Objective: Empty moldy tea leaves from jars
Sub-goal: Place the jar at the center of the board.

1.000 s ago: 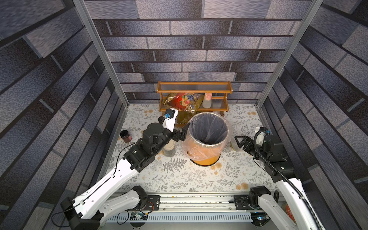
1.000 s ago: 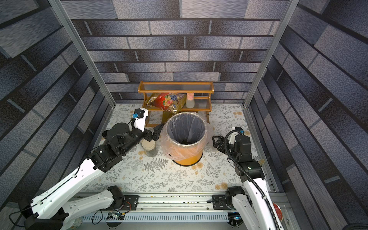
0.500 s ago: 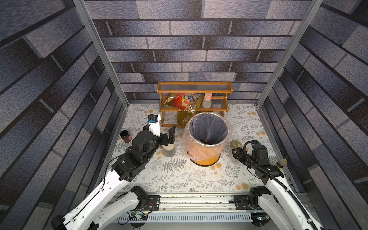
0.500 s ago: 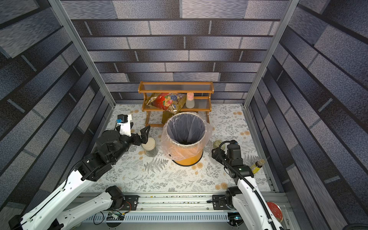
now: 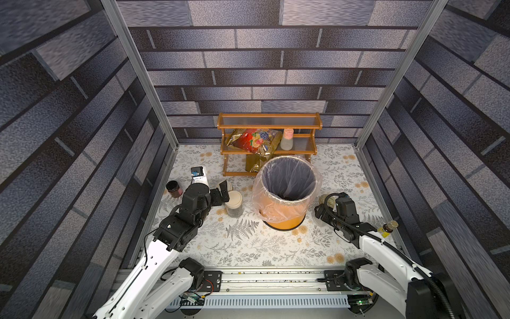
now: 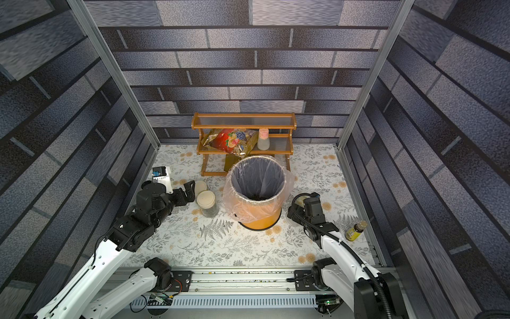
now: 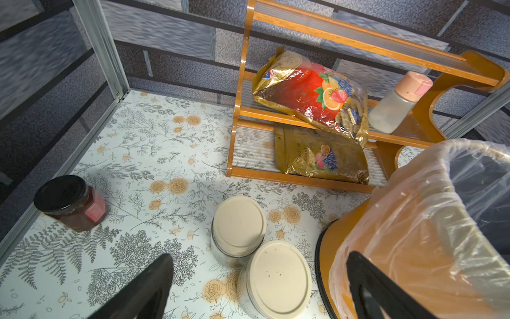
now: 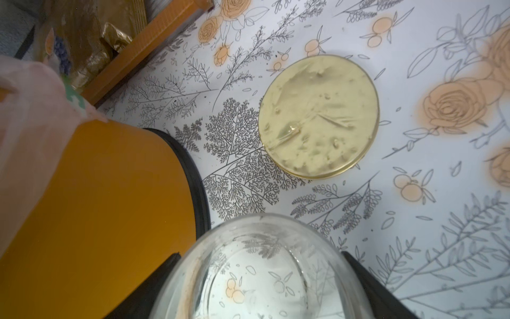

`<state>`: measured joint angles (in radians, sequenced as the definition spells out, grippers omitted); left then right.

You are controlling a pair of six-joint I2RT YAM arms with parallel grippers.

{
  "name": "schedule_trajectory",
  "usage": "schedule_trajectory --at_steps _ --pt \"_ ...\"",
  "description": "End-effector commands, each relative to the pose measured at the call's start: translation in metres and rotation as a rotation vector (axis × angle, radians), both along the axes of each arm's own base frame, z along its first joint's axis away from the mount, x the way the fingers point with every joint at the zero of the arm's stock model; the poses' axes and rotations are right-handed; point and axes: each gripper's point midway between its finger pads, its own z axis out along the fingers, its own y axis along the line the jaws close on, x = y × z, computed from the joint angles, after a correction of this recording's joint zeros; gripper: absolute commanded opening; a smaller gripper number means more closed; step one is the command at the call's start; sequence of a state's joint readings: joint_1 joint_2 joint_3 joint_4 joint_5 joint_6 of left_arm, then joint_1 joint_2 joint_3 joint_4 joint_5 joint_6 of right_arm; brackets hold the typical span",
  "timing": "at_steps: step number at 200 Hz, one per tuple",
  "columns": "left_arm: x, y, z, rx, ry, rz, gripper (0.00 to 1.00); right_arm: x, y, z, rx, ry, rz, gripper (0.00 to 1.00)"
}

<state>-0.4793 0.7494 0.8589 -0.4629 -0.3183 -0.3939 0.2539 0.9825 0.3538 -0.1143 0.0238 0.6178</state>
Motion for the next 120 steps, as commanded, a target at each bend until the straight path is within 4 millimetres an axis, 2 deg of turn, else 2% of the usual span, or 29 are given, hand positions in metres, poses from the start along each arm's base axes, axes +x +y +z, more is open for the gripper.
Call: schedule_trajectory --at_steps 1,10,56,120 --pt "-0.003 0.002 -0.015 -0.015 0.052 0.013 1.00 0.010 0.000 0.005 -0.020 -0.033 0.001 0.97" --pt "-0.003 0.004 -0.018 -0.007 0.061 0.019 1.00 0.010 0.001 0.005 -0.017 -0.034 0.005 1.00" --pt "-0.001 0.001 -0.035 0.030 0.124 0.008 1.00 0.009 0.003 0.012 -0.016 -0.034 0.018 1.00" --pt "0.009 -0.024 -0.077 0.095 0.270 -0.041 1.00 -0.006 -0.010 0.062 -0.084 -0.028 0.022 1.00"
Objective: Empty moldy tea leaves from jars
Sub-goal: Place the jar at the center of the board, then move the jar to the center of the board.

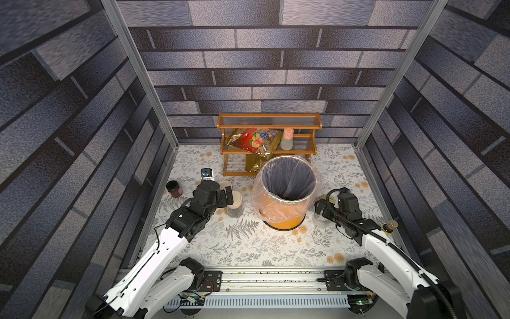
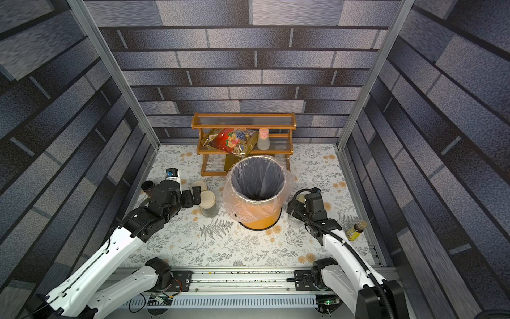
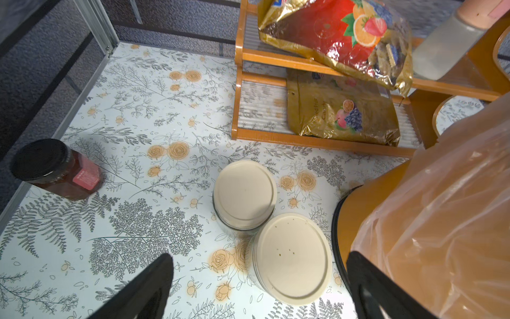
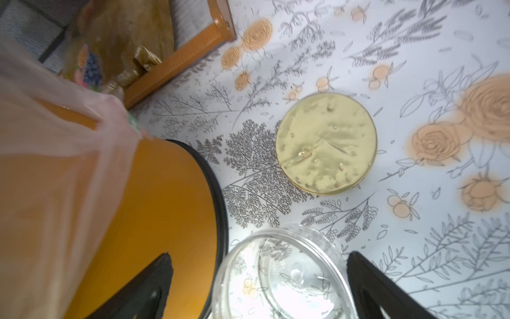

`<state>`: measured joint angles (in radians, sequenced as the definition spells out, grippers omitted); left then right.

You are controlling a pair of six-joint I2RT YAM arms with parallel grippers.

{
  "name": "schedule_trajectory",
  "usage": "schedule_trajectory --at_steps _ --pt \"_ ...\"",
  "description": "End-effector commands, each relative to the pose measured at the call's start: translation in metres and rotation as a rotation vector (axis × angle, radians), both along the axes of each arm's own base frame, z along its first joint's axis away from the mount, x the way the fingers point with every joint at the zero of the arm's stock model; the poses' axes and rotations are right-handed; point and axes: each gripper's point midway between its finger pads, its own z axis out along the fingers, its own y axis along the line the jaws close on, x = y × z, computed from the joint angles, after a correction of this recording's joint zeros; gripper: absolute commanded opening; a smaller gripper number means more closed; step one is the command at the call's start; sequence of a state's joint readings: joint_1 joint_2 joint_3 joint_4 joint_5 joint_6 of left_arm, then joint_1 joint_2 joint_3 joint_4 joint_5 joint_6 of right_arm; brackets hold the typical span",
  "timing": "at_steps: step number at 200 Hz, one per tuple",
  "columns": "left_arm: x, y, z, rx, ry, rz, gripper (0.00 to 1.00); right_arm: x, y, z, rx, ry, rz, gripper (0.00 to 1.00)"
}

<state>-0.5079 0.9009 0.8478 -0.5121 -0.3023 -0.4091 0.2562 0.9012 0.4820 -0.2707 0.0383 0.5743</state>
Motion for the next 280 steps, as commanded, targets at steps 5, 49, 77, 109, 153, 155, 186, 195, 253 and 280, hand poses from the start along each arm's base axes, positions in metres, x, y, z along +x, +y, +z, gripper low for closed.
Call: schedule_trajectory --at_steps 5,49,77,109,153,155,186,195,253,280 --pt "0.001 -0.009 -0.025 0.017 0.093 -0.006 1.00 -0.015 -0.011 0.019 -0.064 0.033 -0.007 1.00" --pt "0.016 -0.038 -0.046 0.047 0.162 -0.042 1.00 -0.030 -0.020 0.053 -0.091 0.009 -0.017 1.00" --pt "0.024 -0.042 -0.062 0.107 0.216 -0.024 1.00 -0.035 -0.021 0.073 -0.091 -0.024 0.000 1.00" --pt "0.029 -0.042 -0.077 0.172 0.256 0.000 1.00 -0.038 -0.018 0.091 -0.078 -0.059 0.025 1.00" --pt "0.028 -0.039 -0.087 0.191 0.267 0.012 1.00 -0.038 -0.009 0.112 -0.052 -0.097 0.070 1.00" --pt "0.028 -0.039 -0.087 0.190 0.266 0.012 1.00 -0.038 -0.009 0.113 -0.051 -0.099 0.071 1.00" --pt "0.021 -0.038 -0.089 0.189 0.260 0.002 0.99 -0.038 -0.005 0.135 -0.038 -0.134 0.097 1.00" --pt "0.020 -0.038 -0.089 0.185 0.258 -0.001 0.97 -0.038 -0.003 0.141 -0.032 -0.146 0.104 1.00" --pt "0.015 -0.041 -0.094 0.161 0.255 -0.025 0.81 -0.034 0.002 0.171 -0.025 -0.192 0.137 1.00" --pt "0.011 -0.043 -0.094 0.148 0.254 -0.039 0.74 -0.032 0.005 0.182 -0.018 -0.207 0.153 1.00"
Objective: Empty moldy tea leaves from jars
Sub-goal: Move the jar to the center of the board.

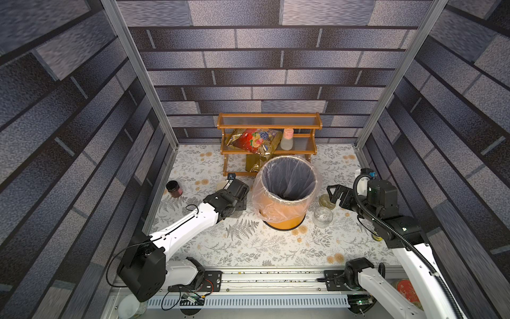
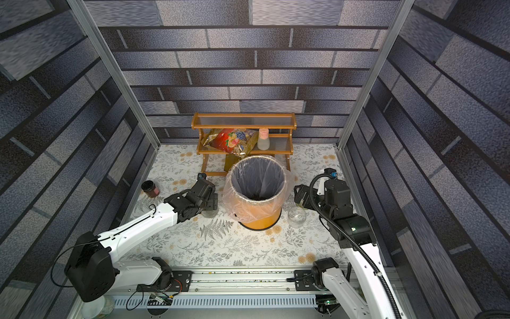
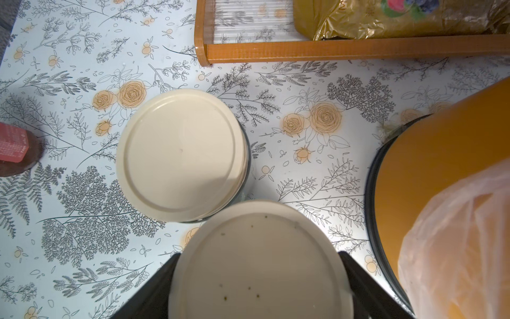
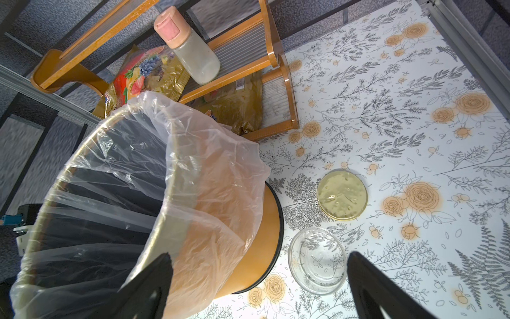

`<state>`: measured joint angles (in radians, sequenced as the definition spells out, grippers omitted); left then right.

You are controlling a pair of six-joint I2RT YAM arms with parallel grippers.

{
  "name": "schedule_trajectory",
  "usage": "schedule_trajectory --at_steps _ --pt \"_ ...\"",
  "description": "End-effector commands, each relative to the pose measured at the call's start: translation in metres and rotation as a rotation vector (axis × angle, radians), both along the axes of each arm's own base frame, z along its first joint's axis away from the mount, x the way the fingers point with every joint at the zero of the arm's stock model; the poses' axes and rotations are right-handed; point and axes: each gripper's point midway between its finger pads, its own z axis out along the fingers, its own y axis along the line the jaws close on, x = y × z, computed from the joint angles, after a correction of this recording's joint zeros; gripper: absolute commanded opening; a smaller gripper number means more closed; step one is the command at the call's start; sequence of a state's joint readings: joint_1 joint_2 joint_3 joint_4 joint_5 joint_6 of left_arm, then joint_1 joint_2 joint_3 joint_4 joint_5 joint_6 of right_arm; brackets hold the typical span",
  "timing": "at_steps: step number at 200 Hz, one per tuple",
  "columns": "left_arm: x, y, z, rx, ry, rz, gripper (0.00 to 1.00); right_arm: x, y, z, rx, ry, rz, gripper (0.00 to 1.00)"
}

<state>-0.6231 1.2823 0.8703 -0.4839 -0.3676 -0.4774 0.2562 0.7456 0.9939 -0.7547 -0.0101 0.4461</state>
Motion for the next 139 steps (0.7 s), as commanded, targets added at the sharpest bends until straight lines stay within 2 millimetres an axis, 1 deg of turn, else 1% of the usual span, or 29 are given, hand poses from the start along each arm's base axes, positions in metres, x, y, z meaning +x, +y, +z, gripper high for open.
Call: schedule_trajectory --at_steps 1,7,12,14,18,56,75,106,122,139 --pt "-0.007 -0.002 0.000 -0.022 -0.002 -0.015 0.74 -0.003 0.004 0.012 -0.003 -0.007 0.036 1.00" --pt "-0.008 -0.002 0.000 -0.024 0.002 -0.020 0.72 -0.003 0.005 0.015 -0.001 -0.010 0.041 1.00" --pt "-0.010 -0.003 0.000 -0.024 0.005 -0.025 0.70 -0.002 0.006 0.013 -0.002 -0.003 0.047 1.00" --pt "-0.011 -0.003 0.000 -0.024 0.006 -0.026 0.70 -0.002 0.007 0.024 0.004 -0.027 0.050 1.00" --pt "-0.012 -0.003 0.000 -0.026 0.008 -0.029 0.69 -0.001 0.008 0.030 0.006 -0.036 0.054 1.00" --pt "-0.033 -0.011 0.007 -0.033 0.040 -0.093 0.67 0.007 0.017 0.048 0.014 -0.055 0.102 1.00" --pt "-0.044 -0.014 0.009 -0.037 0.065 -0.117 0.67 0.012 0.021 0.053 0.015 -0.058 0.119 1.00" --pt "-0.060 -0.017 0.005 -0.027 0.076 -0.134 0.67 0.019 0.028 0.058 0.034 -0.063 0.140 1.00" --pt "-0.065 -0.020 0.000 -0.026 0.070 -0.136 0.70 0.021 0.031 0.060 0.047 -0.066 0.148 1.00" --pt "-0.067 -0.024 -0.005 -0.038 0.060 -0.147 0.74 0.024 0.032 0.059 0.051 -0.065 0.151 1.00"
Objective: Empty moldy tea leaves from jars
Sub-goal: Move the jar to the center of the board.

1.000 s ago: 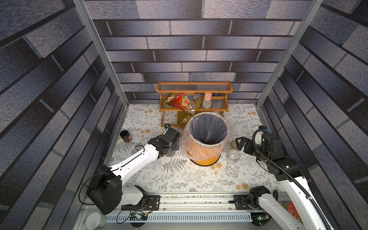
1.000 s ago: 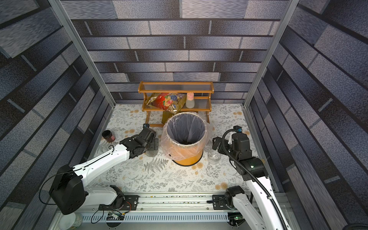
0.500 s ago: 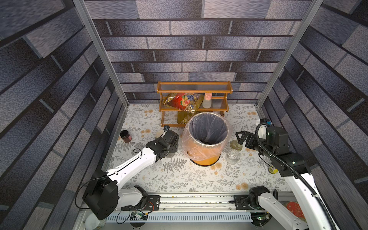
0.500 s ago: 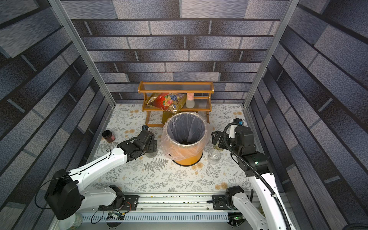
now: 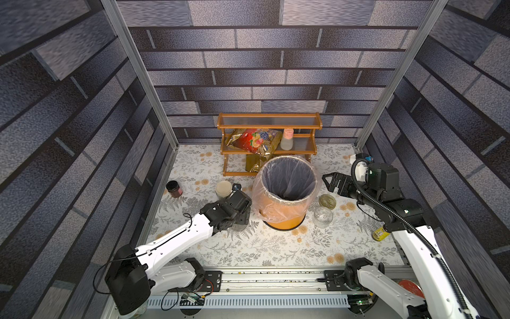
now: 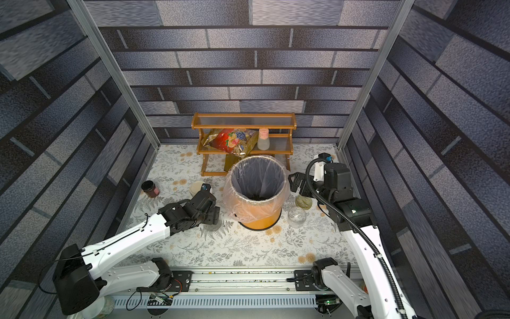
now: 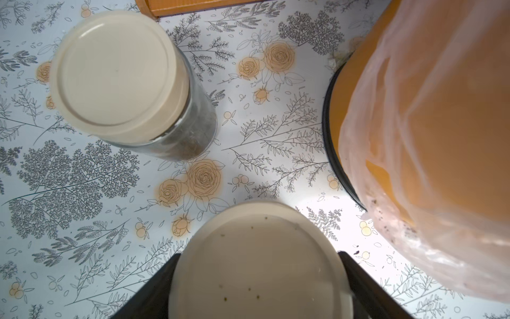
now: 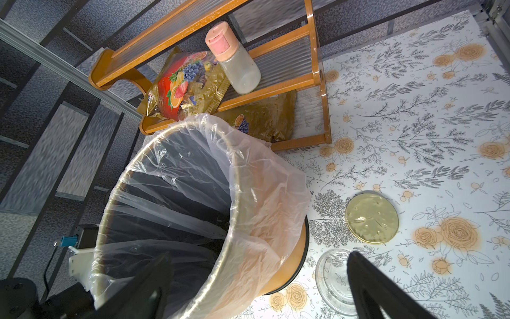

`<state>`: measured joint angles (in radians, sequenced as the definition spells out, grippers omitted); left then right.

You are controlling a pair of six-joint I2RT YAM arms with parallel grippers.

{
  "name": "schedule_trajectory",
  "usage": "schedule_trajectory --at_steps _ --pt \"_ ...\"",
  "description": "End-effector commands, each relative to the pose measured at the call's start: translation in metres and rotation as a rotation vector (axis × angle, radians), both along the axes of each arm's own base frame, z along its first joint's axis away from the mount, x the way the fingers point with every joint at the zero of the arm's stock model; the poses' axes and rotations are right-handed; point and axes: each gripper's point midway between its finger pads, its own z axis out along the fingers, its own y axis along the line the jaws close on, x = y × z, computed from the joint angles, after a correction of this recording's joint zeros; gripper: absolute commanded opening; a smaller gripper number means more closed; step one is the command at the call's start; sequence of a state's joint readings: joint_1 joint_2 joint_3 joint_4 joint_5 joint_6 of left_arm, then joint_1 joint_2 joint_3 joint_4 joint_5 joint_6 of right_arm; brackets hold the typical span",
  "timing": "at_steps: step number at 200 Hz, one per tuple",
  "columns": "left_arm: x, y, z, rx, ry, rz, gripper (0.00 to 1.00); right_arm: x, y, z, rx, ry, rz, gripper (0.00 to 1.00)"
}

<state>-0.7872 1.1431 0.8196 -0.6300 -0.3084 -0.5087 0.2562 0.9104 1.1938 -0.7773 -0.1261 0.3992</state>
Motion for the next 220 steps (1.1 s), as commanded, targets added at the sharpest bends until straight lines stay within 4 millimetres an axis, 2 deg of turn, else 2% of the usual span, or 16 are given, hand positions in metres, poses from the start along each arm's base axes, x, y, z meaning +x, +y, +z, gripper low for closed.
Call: schedule_trajectory --at_steps 1,17,38,78,126,146,182,220 --pt "-0.004 0.001 -0.005 -0.019 -0.017 0.024 0.75 0.002 0.006 0.018 0.025 -0.053 0.028 1.00" --pt "-0.005 -0.005 -0.006 -0.038 -0.035 0.005 0.82 0.003 0.007 0.018 0.026 -0.049 0.030 1.00" --pt "-0.006 -0.010 -0.005 -0.069 -0.065 -0.023 1.00 0.003 0.007 0.017 0.023 -0.048 0.032 1.00" --pt "-0.009 -0.018 -0.007 -0.148 -0.146 -0.079 1.00 0.003 0.007 0.013 0.023 -0.043 0.034 1.00" --pt "-0.006 -0.025 -0.009 -0.270 -0.337 -0.126 1.00 0.004 0.009 0.009 0.027 -0.031 0.040 1.00" --pt "-0.002 -0.025 -0.014 -0.274 -0.402 -0.128 1.00 0.005 0.010 0.004 0.027 -0.018 0.043 1.00" --pt "0.000 -0.037 -0.025 -0.287 -0.472 -0.194 1.00 0.006 0.013 -0.003 0.032 0.004 0.053 1.00" --pt "-0.001 -0.036 -0.037 -0.298 -0.514 -0.210 1.00 0.007 0.015 -0.005 0.037 0.013 0.063 1.00"
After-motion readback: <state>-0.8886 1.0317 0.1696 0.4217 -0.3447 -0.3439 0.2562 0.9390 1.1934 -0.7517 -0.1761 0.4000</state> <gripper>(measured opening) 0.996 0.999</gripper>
